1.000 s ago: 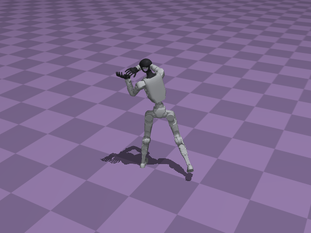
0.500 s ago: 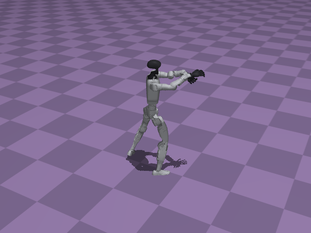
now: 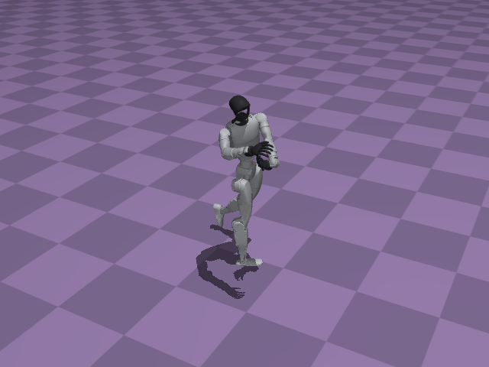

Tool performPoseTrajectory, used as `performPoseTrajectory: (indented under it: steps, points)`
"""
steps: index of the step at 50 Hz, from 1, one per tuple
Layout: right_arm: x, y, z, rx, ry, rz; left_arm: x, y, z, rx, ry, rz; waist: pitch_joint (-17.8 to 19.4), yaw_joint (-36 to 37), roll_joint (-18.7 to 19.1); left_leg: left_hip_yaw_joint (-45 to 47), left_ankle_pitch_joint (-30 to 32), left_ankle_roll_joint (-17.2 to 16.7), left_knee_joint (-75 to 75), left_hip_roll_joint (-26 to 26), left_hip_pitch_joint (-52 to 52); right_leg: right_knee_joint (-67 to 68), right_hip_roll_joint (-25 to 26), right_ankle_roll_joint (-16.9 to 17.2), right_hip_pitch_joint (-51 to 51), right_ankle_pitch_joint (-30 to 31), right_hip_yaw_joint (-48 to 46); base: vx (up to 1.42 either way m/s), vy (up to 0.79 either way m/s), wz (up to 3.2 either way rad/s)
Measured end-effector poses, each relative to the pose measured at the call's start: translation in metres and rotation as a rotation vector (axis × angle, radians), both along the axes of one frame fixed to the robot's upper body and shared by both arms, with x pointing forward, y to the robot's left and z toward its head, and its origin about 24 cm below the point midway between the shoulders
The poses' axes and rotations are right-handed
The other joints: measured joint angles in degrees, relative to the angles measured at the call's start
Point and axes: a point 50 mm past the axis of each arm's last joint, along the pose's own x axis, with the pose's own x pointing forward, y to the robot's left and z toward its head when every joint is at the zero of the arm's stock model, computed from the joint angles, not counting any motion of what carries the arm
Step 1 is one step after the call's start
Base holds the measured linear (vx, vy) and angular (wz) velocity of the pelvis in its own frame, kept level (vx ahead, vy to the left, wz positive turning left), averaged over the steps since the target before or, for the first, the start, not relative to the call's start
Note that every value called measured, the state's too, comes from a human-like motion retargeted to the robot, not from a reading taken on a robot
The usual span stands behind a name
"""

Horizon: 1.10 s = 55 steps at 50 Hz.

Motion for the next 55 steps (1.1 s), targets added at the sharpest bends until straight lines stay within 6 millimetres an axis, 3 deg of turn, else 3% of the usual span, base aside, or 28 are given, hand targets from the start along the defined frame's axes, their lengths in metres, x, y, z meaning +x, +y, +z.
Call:
performPoseTrajectory:
  steps: [8, 11, 13, 15, 17, 18, 19, 20, 26, 30, 33, 36, 37, 38, 39, 40, 42, 43, 45, 47, 50, 52, 53, 55]
  points:
    - [0.001, 0.001, -0.007, 0.003, 0.027, 0.012, -0.004, 0.000, -0.005, -0.018, 0.013, -0.018, -1.61, 0.95, -1.75, 1.37, 0.02, 0.00, -0.81, 1.10, -0.69, 0.00, -1.79, 0.00, -0.01, -0.27, -2.15, -0.03, -0.05, 0.30]
    - [0.001, 0.000, -0.010, -0.005, 0.031, 0.013, -0.003, 0.002, -0.006, -0.003, 0.011, -0.013, -2.19, 1.17, -2.12, 2.81, -2.21, 0.00, -0.93, 3.13, -1.04, 0.00, -2.45, 0.00, 0.28, -0.48, -4.94, -0.09, -0.05, 0.94]
    - [0.001, -0.001, -0.010, 0.005, 0.033, 0.012, -0.008, -0.007, -0.004, -0.052, 0.017, -0.046, -2.19, 1.46, -3.05, 4.14, -4.50, 0.00, -0.62, 4.71, -1.69, 0.00, -3.05, 0.00, 0.15, -0.29, -6.84, -0.14, -0.05, 1.05]
    - [0.001, -0.001, -0.013, -0.011, 0.028, 0.009, -0.002, 0.003, -0.003, -0.014, 0.001, -0.013, -2.97, 2.12, -2.70, 6.07, -7.08, 0.00, -0.23, 7.19, -2.32, 0.00, -3.07, 0.00, 0.16, 0.00, -9.21, -0.15, -0.07, 1.15]
    - [0.000, 0.001, -0.011, 0.002, 0.020, 0.013, -0.010, -0.010, 0.001, -0.091, 0.009, -0.063, -2.40, 2.82, -3.45, 9.06, -10.54, 0.28, 0.33, 10.24, -3.16, 0.34, -2.79, 0.00, -0.34, 0.32, -11.51, -0.14, -0.04, 1.21]
    - [-0.001, 0.002, -0.010, 0.015, 0.023, 0.015, -0.023, -0.029, 0.005, -0.189, 0.029, -0.133, -2.04, 3.08, -3.99, 11.21, -12.36, 1.12, 0.50, 11.58, -3.53, 0.82, -2.95, 0.00, -0.66, 0.32, -12.85, -0.13, 0.01, 1.35]
    - [0.000, 0.002, -0.012, 0.000, 0.024, 0.011, -0.019, -0.022, 0.004, -0.165, 0.019, -0.113, -2.39, 3.65, -3.55, 13.28, -14.13, 1.73, 0.35, 13.00, -3.55, 1.33, -2.93, 0.00, -0.73, 0.25, -14.30, -0.13, 0.02, 1.46]
    - [0.000, 0.002, -0.017, -0.030, 0.023, 0.003, -0.005, -0.002, 0.001, -0.080, -0.004, -0.047, -3.09, 4.38, -2.63, 15.32, -15.88, 2.21, 0.04, 14.45, -3.40, 1.86, -2.83, 0.00, -0.67, 0.14, -15.80, -0.13, 0.03, 1.53]
    - [-0.006, 0.010, -0.013, -0.027, -0.031, 0.035, -0.002, 0.001, 0.007, -0.094, -0.036, -0.053, -2.52, 6.92, -4.92, 25.41, -29.36, 5.41, -2.32, 19.82, -5.90, 5.27, -4.49, 0.00, -1.45, 0.36, -26.76, -0.16, 0.10, 1.84]
    - [-0.011, 0.011, -0.006, -0.041, -0.073, 0.042, -0.005, -0.006, 0.019, -0.155, -0.069, -0.095, -2.19, 9.49, -6.49, 39.06, -36.20, 10.38, -2.78, 22.78, -8.33, 8.08, -9.25, 0.00, -1.25, -0.80, -37.34, -0.17, 0.27, 2.64]
    - [-0.015, 0.015, -0.006, -0.049, -0.101, 0.062, -0.005, -0.007, 0.026, -0.234, -0.070, -0.096, -2.88, 12.03, -7.70, 51.88, -39.59, 12.71, -6.66, 22.80, -7.72, 12.04, -13.51, -0.59, -1.36, -2.21, -45.46, -0.13, 0.31, 2.67]
    - [-0.018, 0.027, -0.018, -0.066, -0.106, 0.101, -0.004, 0.001, 0.027, -0.303, -0.069, -0.072, -3.47, 17.91, -9.88, 50.48, -40.22, 12.73, -13.25, 20.08, -7.96, 17.34, -16.47, -1.83, -1.99, -3.39, -49.72, -0.12, 0.26, 1.79]
    - [-0.020, 0.033, -0.019, -0.069, -0.111, 0.111, -0.012, -0.008, 0.031, -0.361, -0.073, -0.122, -2.92, 20.26, -11.09, 48.60, -40.13, 12.70, -14.70, 19.32, -8.65, 18.48, -17.35, -2.29, -2.09, -3.26, -50.98, -0.12, 0.27, 1.54]
    - [-0.021, 0.039, -0.017, -0.055, -0.116, 0.119, -0.036, -0.033, 0.042, -0.510, -0.074, -0.248, -1.91, 22.46, -12.80, 46.72, -39.90, 12.84, -15.58, 18.63, -9.65, 19.65, -18.33, -3.17, -2.21, -3.10, -52.26, -0.12, 0.26, 1.41]
    - [-0.019, 0.041, -0.021, 0.002, -0.118, 0.082, 0.008, -0.061, 0.071, 0.304, -0.880, 0.246, -1.41, 26.43, -14.52, 45.46, -39.58, 13.21, -16.73, 17.49, -10.31, 20.82, -19.59, -4.16, -2.64, -2.94, -53.13, -0.13, 0.25, 1.22]
    - [-0.015, 0.041, -0.028, 0.075, -0.118, 0.018, 0.108, 0.033, 0.196, 1.293, -0.668, 1.682, -1.16, 31.27, -16.26, 44.53, -39.20, 13.69, -18.02, 16.11, -10.79, 21.98, -21.01, -5.20, -3.23, -2.78, -53.81, -0.11, 0.24, 1.07]
    - [-0.023, 0.056, -0.020, 0.128, -0.206, 0.065, 0.084, 0.042, 0.208, 0.880, -0.042, 1.537, 1.66, 38.01, -19.00, 42.39, -39.00, 12.84, -18.85, 14.96, -11.70, 22.45, -22.32, -7.07, -2.34, -1.98, -55.68, -0.06, 0.26, 1.05]
    - [-0.029, 0.065, -0.019, 0.168, -0.248, 0.125, 0.071, 0.050, 0.203, 0.618, 0.244, 1.438, 2.19, 41.13, -20.37, 41.30, -39.12, 11.74, -18.92, 14.64, -12.17, 22.23, -22.69, -7.90, -1.55, -1.66, -56.74, -0.01, 0.28, 1.10]
    - [-0.037, 0.080, -0.018, 0.189, -0.297, 0.203, 0.049, 0.064, 0.200, 0.374, 0.508, 1.358, 3.00, 47.31, -22.60, 38.57, -39.26, 10.56, -19.10, 13.86, -13.75, 21.83, -23.53, -8.28, -0.33, -0.45, -58.55, 0.01, 0.29, 1.23]
    - [-0.037, 0.087, -0.021, 0.076, -0.273, 0.161, 0.072, 0.078, 0.199, 0.664, 0.191, 1.551, 3.21, 52.78, -23.16, 34.87, -39.55, 11.89, -18.80, 13.07, -15.95, 22.27, -24.41, -9.47, 0.58, 1.11, -59.47, 0.05, 0.28, 1.48]
    - [-0.049, 0.104, -0.014, 0.025, -0.297, 0.228, 0.068, 0.094, 0.194, 0.571, 0.250, 1.534, 3.11, 59.45, -24.75, 29.21, -39.25, 10.82, -19.64, 11.72, -18.36, 23.78, -25.33, -9.31, 1.92, 3.38, -59.58, 0.11, 0.26, 1.66]
    - [-0.059, 0.118, -0.008, -0.014, -0.330, 0.288, 0.056, 0.104, 0.194, 0.435, 0.309, 1.547, 3.18, 63.34, -25.32, 25.15, -38.73, 9.56, -20.61, 10.84, -19.54, 25.33, -25.46, -9.14, 2.72, 4.86, -58.30, 0.15, 0.23, 1.79]
    - [-0.068, 0.128, -0.001, -0.016, -0.372, 0.350, 0.035, 0.103, 0.197, 0.235, 0.429, 1.465, 3.91, 64.92, -25.83, 23.19, -38.33, 8.50, -21.32, 10.32, -19.98, 26.39, -25.52, -8.78, 2.93, 5.50, -57.24, 0.16, 0.22, 1.82]
    - [-0.082, 0.145, 0.007, -0.049, -0.425, 0.439, 0.005, 0.114, 0.197, 0.005, 0.546, 1.384, 4.59, 68.08, -26.37, 19.19, -37.50, 7.18, -22.93, 9.37, -20.51, 28.26, -25.19, -8.62, 3.44, 6.96, -54.42, 0.17, 0.19, 1.85]
